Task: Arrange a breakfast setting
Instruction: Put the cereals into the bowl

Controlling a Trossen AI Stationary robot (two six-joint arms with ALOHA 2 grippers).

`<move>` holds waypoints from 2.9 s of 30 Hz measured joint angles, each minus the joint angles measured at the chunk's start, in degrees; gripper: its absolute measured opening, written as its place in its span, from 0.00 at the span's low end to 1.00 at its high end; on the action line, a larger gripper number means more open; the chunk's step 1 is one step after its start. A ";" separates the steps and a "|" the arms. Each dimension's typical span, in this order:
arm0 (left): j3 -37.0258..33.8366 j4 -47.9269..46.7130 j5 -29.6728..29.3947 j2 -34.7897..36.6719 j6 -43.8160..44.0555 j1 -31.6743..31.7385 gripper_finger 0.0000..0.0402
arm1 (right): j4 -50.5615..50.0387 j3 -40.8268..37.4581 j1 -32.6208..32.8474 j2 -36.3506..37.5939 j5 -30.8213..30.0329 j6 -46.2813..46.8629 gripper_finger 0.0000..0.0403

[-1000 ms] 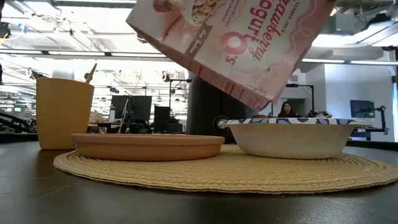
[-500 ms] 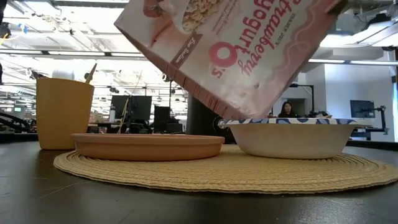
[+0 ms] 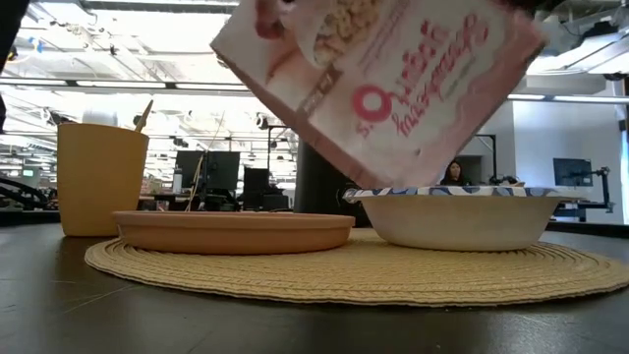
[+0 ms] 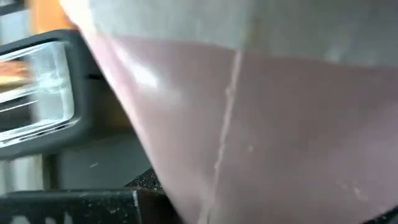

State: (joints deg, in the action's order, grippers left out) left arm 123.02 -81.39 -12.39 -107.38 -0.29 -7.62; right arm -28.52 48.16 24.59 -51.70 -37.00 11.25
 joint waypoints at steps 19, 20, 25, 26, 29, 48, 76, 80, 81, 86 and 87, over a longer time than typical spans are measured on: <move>2.12 -1.51 3.17 -0.21 2.03 -1.43 0.30 | -2.77 0.07 2.02 5.93 -6.53 0.83 0.08; 2.12 -1.69 2.05 -0.21 2.07 -1.51 0.30 | -2.77 0.07 2.02 6.15 -6.58 0.82 0.08; 2.13 -2.42 2.70 -0.23 2.86 -1.32 0.30 | -2.82 0.07 2.00 6.49 -6.64 0.76 0.08; 2.14 -2.47 3.99 -0.23 2.55 -1.24 0.30 | -2.87 0.07 2.02 6.49 -6.64 0.77 0.07; 2.14 -2.60 1.64 -0.23 2.41 -1.65 0.30 | -2.95 0.07 2.02 6.49 -6.64 0.76 0.06; 2.12 -2.97 2.46 -0.21 2.59 -1.84 0.30 | -2.90 0.07 2.02 6.46 -6.62 0.78 0.08; 2.14 -1.83 0.36 0.34 2.67 -1.77 0.30 | -3.23 0.07 2.02 6.44 -6.59 0.85 0.08; 2.12 -2.02 2.59 0.54 1.87 -2.30 0.30 | -3.21 0.07 1.98 6.44 -6.59 0.86 0.08; 2.12 -2.36 0.34 0.55 1.87 -2.34 0.30 | -3.21 0.07 1.98 6.44 -6.59 0.85 0.07; 2.12 -4.33 0.71 0.55 3.94 -1.38 0.30 | -3.21 0.07 1.96 6.44 -6.57 0.80 0.07; 2.12 -4.11 1.33 0.55 3.50 -1.43 0.30 | -3.21 0.07 1.96 6.44 -6.59 0.80 0.07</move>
State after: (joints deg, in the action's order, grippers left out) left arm 125.14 -85.50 -11.06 -106.83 3.21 -9.05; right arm -31.73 48.23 26.55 -45.25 -43.59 12.05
